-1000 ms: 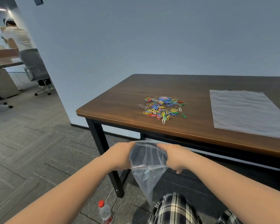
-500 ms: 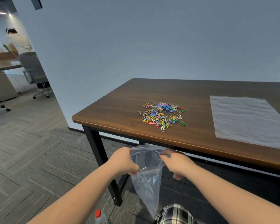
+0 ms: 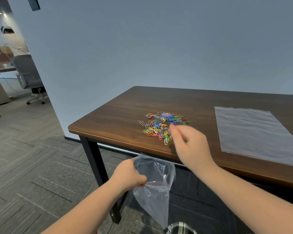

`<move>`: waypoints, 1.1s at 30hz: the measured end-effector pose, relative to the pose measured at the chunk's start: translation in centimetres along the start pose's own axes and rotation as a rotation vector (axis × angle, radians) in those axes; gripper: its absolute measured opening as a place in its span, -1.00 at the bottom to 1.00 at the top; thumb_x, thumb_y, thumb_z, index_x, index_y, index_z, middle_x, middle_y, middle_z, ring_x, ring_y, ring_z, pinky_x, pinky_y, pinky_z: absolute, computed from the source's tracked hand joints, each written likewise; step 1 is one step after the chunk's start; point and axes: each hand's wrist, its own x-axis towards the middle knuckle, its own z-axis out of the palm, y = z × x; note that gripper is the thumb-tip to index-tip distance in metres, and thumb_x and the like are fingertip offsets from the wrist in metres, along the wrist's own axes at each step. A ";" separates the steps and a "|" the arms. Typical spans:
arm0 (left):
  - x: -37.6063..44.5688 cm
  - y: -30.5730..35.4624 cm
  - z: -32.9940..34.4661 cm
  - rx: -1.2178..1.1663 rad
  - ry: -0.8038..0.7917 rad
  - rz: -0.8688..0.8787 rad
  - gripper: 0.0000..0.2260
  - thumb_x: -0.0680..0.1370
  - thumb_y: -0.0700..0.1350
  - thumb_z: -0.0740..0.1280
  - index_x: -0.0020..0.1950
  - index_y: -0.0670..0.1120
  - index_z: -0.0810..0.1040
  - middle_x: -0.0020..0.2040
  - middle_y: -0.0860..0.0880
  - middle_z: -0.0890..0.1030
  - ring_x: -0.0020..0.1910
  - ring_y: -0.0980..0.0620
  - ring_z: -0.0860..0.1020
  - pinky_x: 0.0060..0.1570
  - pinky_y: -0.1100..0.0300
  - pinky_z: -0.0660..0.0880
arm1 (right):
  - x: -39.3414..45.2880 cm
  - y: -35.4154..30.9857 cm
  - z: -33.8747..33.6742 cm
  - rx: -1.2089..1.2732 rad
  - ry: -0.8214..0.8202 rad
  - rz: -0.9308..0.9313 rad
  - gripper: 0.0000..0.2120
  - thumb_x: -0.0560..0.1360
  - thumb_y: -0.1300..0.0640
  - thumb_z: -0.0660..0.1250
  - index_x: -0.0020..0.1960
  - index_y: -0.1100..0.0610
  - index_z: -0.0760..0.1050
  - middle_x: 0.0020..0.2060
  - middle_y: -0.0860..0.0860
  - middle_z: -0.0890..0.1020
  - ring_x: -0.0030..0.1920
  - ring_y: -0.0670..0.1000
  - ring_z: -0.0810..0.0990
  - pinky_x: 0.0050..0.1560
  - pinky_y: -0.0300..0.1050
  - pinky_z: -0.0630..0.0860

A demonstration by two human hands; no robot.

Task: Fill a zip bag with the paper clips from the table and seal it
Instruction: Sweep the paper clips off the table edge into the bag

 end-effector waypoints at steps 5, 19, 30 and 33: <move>-0.1 -0.1 0.2 -0.031 0.007 0.014 -0.45 0.33 -0.29 0.33 0.34 -0.21 0.44 -0.28 -0.15 0.70 -0.30 -0.02 0.62 -0.01 0.02 0.64 | 5.9 3.2 1.3 0.153 0.054 0.573 -0.46 0.60 -0.15 -0.02 0.05 0.20 0.59 0.10 0.15 0.64 0.06 0.08 0.56 0.18 0.05 0.48; 1.2 -0.5 0.5 -0.173 -0.024 -0.018 -0.18 0.21 -0.17 0.34 0.49 -0.16 0.25 -0.19 -0.19 0.71 -0.20 -0.06 0.67 -0.01 0.02 0.62 | 8.1 4.0 4.3 0.285 -0.242 0.652 -0.32 0.60 -0.21 -0.09 -0.08 0.18 0.68 -0.15 0.01 0.68 -0.10 -0.09 0.56 0.20 -0.11 0.28; 1.4 -0.5 0.1 -0.168 -0.020 0.009 -0.27 0.36 -0.28 0.35 0.51 -0.23 0.18 -0.24 -0.10 0.61 -0.28 0.04 0.54 -0.24 0.24 0.50 | 6.9 3.0 5.6 0.320 -0.319 0.558 -0.35 0.61 -0.16 -0.03 -0.23 0.20 0.69 -0.20 0.07 0.74 -0.01 0.01 0.64 0.14 -0.12 0.25; 1.5 -0.5 -0.1 -0.184 -0.008 0.012 -0.23 0.36 -0.26 0.37 0.54 -0.21 0.14 -0.16 -0.10 0.65 -0.22 0.02 0.62 -0.20 0.23 0.57 | 6.5 2.9 5.8 0.324 -0.289 0.544 -0.36 0.61 -0.14 -0.02 -0.23 0.22 0.68 -0.21 0.08 0.73 -0.02 0.02 0.64 0.12 -0.11 0.28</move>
